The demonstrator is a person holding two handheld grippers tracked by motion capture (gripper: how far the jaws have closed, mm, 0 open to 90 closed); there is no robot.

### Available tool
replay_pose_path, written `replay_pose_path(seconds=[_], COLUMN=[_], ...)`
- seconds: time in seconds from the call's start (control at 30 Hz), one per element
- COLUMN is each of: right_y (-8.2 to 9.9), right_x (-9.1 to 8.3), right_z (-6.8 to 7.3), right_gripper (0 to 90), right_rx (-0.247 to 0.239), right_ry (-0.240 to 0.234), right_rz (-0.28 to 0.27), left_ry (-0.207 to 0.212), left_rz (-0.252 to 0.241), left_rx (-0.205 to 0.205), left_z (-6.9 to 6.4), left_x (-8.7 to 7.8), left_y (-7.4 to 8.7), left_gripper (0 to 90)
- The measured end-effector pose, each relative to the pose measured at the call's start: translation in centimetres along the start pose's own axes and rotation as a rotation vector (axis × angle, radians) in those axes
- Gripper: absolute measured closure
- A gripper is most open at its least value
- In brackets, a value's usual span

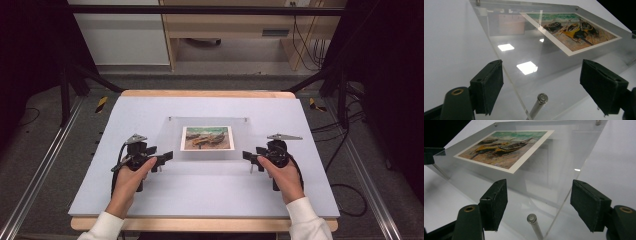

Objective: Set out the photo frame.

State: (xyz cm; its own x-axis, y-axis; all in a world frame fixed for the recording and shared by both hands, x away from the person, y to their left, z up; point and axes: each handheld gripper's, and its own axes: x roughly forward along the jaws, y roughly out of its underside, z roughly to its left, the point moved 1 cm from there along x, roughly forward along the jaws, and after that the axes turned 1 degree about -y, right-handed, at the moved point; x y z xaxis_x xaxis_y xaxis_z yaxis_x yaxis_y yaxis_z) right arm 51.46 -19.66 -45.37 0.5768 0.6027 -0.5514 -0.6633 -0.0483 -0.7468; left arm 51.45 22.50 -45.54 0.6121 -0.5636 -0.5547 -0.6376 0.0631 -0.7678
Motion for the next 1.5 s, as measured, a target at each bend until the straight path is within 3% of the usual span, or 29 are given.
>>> replay_pose_path(seconds=[0.23,0.5,0.97,1.23,1.33,1.5], right_y=[0.05,0.13,0.3,0.24,0.28,0.22], right_x=[0.07,0.16,-0.15,0.16,0.31,0.45], right_z=[-0.21,-0.43,-0.27,-0.54,-0.64,-0.68], right_gripper=[29.7,29.2,28.6,27.6,27.8,28.1], right_rx=[0.03,0.067,0.077,0.12,0.142,0.139], right_ry=[-0.014,-0.031,-0.039,-0.05,-0.071,-0.071], right_rz=[0.003,0.005,0.016,0.02,0.029,0.026], left_ry=[0.02,0.028,0.041,0.029,0.04,0.067], left_rz=[0.011,0.018,0.028,0.02,0.024,0.025], left_rx=[-0.029,-0.032,-0.031,-0.047,-0.062,-0.084], left_z=[0.32,0.43,0.48,0.51,0.73,0.92], left_x=[0.09,0.19,-0.04,0.22,0.32,0.4], left_y=[0.0,-0.05,0.0,-0.08,-0.08,0.03], left_gripper=[18.2,17.2,17.3,18.0,18.0,19.5])
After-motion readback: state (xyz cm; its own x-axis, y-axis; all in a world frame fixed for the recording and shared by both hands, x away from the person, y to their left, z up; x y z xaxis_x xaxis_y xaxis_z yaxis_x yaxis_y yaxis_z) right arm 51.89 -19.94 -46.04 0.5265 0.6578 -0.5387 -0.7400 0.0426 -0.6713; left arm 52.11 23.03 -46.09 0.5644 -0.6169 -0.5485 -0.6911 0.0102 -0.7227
